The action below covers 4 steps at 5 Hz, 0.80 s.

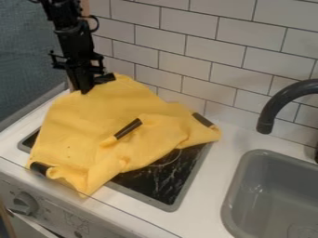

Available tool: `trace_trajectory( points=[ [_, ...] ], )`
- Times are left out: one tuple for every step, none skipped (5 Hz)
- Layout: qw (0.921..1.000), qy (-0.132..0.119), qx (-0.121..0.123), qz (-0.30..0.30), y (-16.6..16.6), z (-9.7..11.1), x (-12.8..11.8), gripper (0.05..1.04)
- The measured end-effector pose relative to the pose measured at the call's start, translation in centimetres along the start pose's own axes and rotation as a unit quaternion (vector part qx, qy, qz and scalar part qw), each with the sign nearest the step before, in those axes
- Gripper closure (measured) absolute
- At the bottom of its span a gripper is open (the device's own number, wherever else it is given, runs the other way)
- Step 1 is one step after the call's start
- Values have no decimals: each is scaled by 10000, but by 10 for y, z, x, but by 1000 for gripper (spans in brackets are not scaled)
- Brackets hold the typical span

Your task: Fold the cloth into the left to right

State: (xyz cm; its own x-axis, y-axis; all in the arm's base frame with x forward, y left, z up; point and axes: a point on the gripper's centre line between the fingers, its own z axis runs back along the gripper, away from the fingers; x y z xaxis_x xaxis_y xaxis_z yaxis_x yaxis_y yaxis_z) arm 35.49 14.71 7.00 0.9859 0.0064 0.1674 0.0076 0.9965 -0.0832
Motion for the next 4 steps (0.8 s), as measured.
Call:
trace_trajectory(
  points=[
    [9992,-38,-132,-378,-24,9,-13,1034],
    [9970,-15,-303,-717,-49,11,-22,1034],
    [9929,116,-403,-1110,-71,6,-36,1034],
    [9873,291,-475,-1487,-92,-7,-50,1034]
  ],
)
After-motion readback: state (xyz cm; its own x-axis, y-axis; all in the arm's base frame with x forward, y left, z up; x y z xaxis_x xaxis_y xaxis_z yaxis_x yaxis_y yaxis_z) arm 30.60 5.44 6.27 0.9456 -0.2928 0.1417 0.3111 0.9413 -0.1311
